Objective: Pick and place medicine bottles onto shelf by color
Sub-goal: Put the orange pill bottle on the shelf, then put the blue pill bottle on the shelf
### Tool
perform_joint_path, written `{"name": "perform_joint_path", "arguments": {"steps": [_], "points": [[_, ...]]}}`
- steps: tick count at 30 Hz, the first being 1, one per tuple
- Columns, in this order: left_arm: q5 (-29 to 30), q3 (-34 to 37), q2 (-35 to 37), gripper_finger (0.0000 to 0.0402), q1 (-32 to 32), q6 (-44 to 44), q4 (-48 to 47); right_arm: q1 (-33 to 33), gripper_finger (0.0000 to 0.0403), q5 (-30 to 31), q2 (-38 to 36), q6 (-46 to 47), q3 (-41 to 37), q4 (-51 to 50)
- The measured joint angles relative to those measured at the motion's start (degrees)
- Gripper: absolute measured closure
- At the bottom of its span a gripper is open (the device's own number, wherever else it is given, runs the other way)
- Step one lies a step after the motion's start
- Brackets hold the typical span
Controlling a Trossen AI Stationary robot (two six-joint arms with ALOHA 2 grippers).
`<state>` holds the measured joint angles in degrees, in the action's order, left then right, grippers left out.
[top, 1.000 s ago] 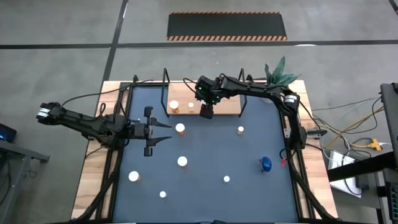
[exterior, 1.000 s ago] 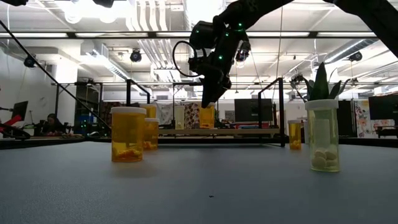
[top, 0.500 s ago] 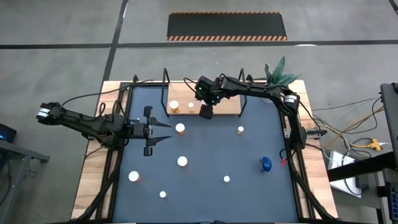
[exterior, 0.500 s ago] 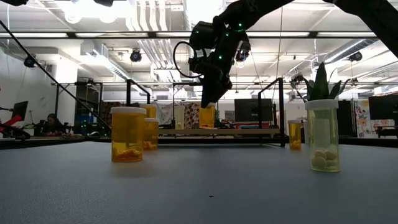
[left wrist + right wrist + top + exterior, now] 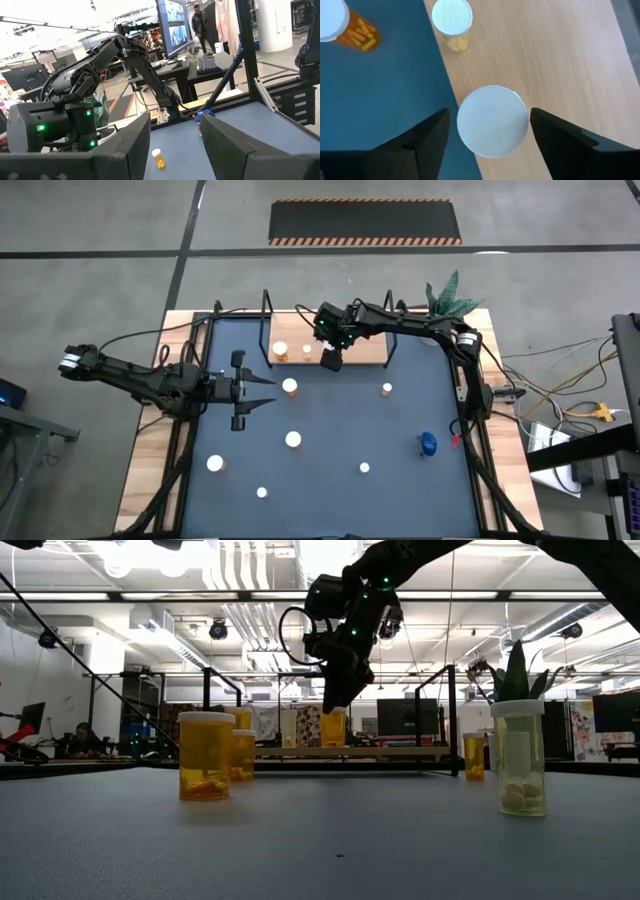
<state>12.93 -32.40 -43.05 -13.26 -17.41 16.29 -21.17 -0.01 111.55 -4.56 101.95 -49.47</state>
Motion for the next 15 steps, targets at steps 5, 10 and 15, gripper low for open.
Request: {"name": "perform_joint_path", "arguments": {"steps": [5,10,15], "points": [[0.0,0.0,0.0,0.0244,0.0,0.0,0.0,0.0,0.0121,0.0,-0.2,0.0,0.0,-0.2],[0.0,0.0,0.0,0.0244,0.0,0.0,0.0,0.2,0.0122,0.0,-2.7,0.9,0.0,-1.9],[0.0,0.0,0.0,0.0244,0.0,0.0,0.0,2.0,0.0132,0.0,-6.6,3.6,0.0,-5.2]]}}
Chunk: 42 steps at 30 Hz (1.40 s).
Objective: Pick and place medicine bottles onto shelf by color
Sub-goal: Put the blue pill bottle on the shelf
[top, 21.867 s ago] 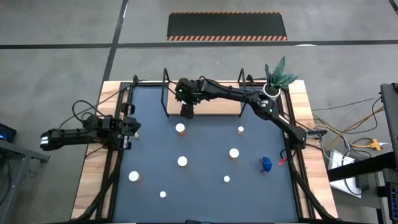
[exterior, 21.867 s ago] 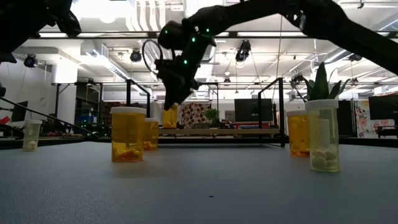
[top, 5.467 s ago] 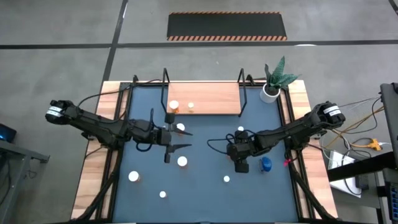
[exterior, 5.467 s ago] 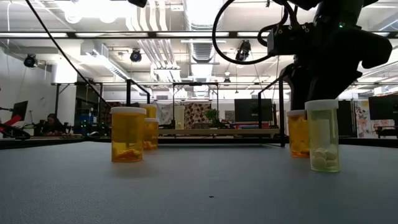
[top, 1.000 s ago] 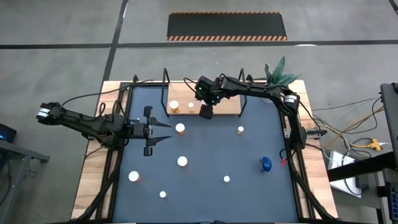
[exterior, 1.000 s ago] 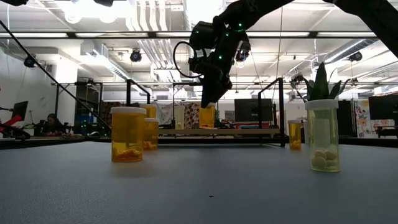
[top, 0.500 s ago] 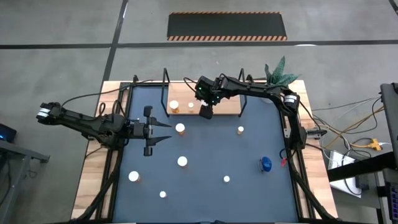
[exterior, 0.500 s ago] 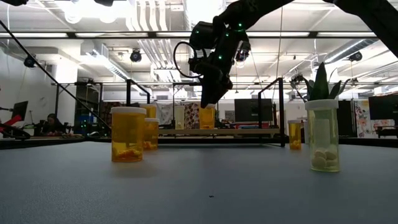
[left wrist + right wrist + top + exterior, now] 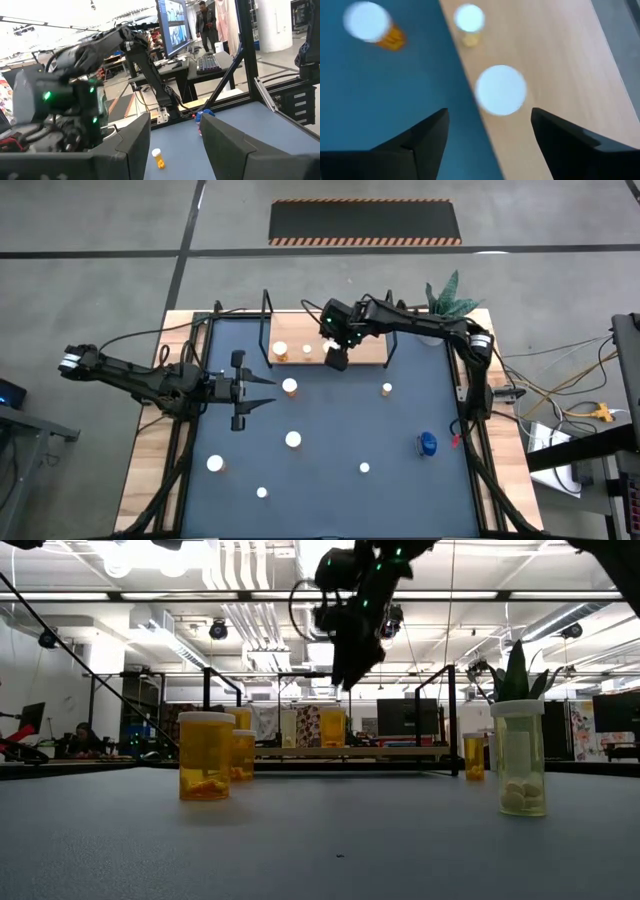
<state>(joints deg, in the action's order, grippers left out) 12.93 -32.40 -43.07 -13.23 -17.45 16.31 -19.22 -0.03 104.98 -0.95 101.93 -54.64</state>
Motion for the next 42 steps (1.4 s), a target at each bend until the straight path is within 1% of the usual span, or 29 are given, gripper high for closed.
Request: {"name": "perform_joint_path", "arguments": {"steps": [6,13,25,31,35,42], "points": [[0.0,0.0,-0.6,0.0244,0.0,-1.3,1.6,5.2,0.0146,-0.4,-5.3,3.6,0.0,-3.0],[0.0,0.0,-1.1,0.0244,0.0,-1.4,2.9,12.1,0.0151,-0.5,-9.4,13.3,0.0,-9.3],[0.0,0.0,-1.1,0.0244,0.0,-1.4,3.2,19.7,0.0101,0.1,-10.7,30.5,-1.3,-24.8],[0.0,0.0,-1.2,0.0244,0.0,-1.4,3.2,22.9,0.0094,0.1,-11.0,40.4,-4.5,-29.3],[0.0,0.0,-1.2,0.0244,0.0,-1.4,3.2,24.9,0.0094,-1.1,-12.2,47.0,-7.8,-32.0],[0.0,0.0,-1.2,0.0244,0.0,-1.4,3.2,29.9,0.0094,-3.0,-17.8,60.2,-15.0,-31.9]]}}
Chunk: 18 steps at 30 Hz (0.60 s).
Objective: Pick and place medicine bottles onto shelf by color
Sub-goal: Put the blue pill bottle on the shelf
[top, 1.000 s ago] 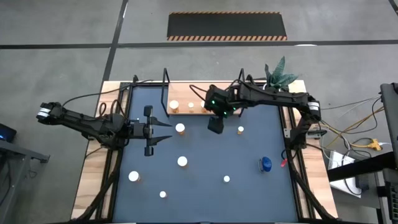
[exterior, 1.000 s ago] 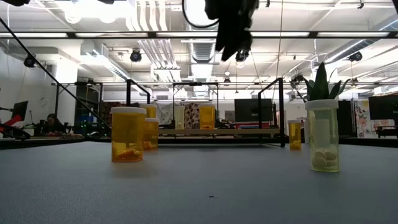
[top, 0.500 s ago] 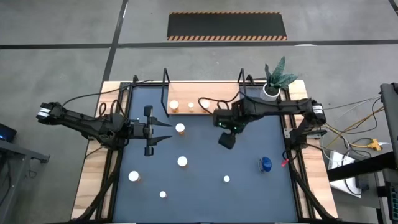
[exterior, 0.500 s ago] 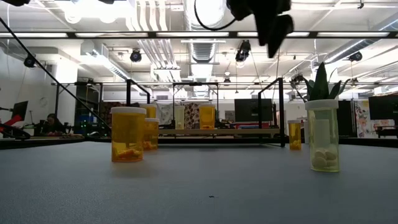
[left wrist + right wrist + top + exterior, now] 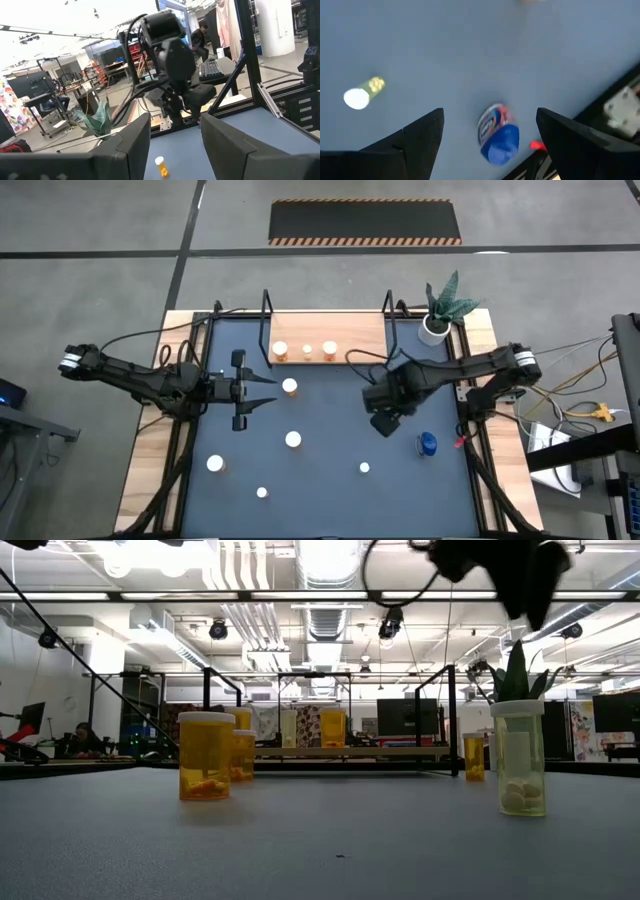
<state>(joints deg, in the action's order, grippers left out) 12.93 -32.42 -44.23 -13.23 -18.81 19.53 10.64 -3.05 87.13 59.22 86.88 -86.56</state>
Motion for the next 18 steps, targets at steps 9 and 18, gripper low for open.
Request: {"name": "perform_joint_path", "arguments": {"steps": [9,18], "points": [[0.0,0.0,0.0,0.0244,0.0,0.0,0.0,9.5,0.0094,-0.5,-9.8,21.0,-12.1,3.4],[0.0,0.0,0.0,0.0244,0.0,0.1,0.0,14.3,0.0094,-2.9,-14.5,31.3,-23.8,12.8]]}}
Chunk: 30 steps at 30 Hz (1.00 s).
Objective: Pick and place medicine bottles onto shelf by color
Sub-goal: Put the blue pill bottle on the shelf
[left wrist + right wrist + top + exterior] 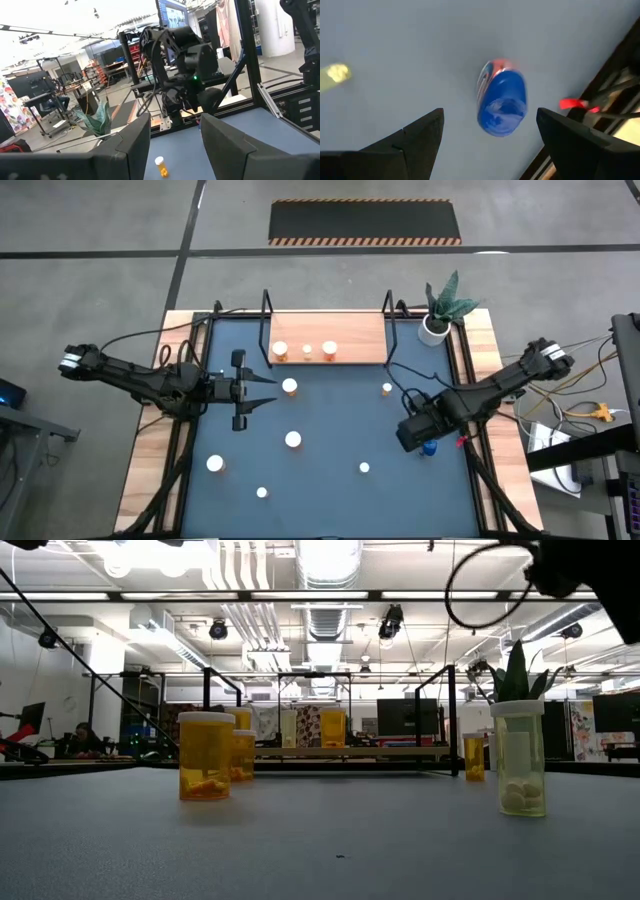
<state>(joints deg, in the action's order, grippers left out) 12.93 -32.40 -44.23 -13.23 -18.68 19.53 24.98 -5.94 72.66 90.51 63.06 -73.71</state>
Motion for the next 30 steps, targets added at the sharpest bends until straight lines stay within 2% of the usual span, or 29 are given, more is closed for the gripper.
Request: {"name": "perform_joint_path", "arguments": {"steps": [6,12,30], "points": [[0.0,0.0,0.0,0.0244,0.0,0.0,0.0,0.7,0.0094,-3.1,-0.1,1.7,-6.0,6.7],[0.0,0.0,0.0,0.0244,0.0,0.0,0.0,1.0,0.0094,-3.9,-0.2,2.1,-8.0,6.2],[0.0,0.0,0.0,0.0244,0.0,0.0,0.0,1.0,0.0094,-3.5,-0.2,1.6,-5.1,4.0]]}}
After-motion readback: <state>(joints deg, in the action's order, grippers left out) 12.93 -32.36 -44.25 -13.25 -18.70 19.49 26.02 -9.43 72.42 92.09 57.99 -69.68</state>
